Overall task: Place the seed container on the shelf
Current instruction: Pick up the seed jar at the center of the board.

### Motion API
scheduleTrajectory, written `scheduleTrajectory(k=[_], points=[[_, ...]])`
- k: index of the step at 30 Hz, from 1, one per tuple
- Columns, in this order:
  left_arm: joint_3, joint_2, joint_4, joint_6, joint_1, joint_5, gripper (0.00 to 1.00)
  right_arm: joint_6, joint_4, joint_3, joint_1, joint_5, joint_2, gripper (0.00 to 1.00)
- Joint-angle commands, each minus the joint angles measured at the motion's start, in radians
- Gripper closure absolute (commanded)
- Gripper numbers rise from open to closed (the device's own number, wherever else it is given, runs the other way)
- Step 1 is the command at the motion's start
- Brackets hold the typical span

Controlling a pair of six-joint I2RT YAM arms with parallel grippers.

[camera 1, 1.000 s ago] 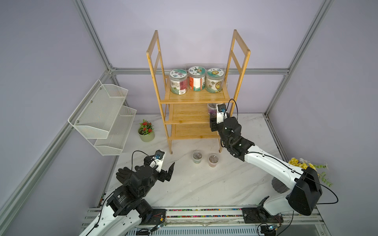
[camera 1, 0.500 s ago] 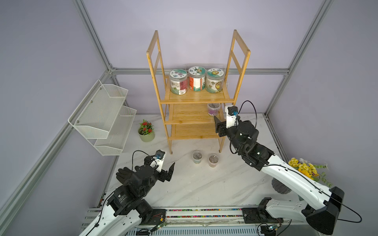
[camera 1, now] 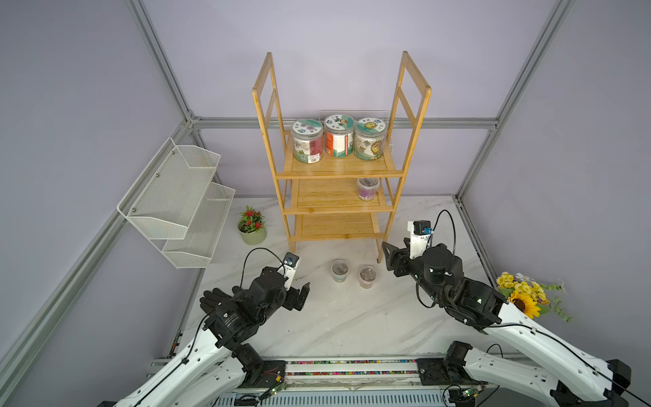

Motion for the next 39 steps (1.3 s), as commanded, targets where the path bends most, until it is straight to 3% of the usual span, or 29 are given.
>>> scheduleTrajectory(k=[1,5,11,18,26,31,39], points=[[0.077,0.085,-0.030,-0.138,-0.046,-0.032,0.00,0.232,-0.202,-0.007,0.006,0.043,0.013,0.25],[0.170,0.276,-0.085,-0.232,-0.135,-0.080,0.00,0.386,-0.359,0.008,0.005,0.039,0.026,0.22],[0.323,0.511,-0.107,-0.325,-0.262,-0.129,0.00,0.479,-0.411,-0.064,0.002,0.031,-0.096,0.20],[0.558,0.792,-0.184,-0.387,-0.325,-0.126,0.00,0.516,-0.471,-0.111,0.000,0.034,-0.222,0.20],[0.900,1.116,-0.389,-0.443,-0.342,-0.089,0.00,0.526,-0.523,-0.116,-0.002,0.054,-0.302,0.20],[0.935,1.162,-0.384,-0.484,-0.352,-0.100,0.00,0.528,-0.535,-0.119,-0.003,0.068,-0.331,0.20],[0.815,1.149,-0.243,-0.559,-0.422,-0.111,0.00,0.527,-0.535,-0.131,-0.003,0.071,-0.337,0.20]])
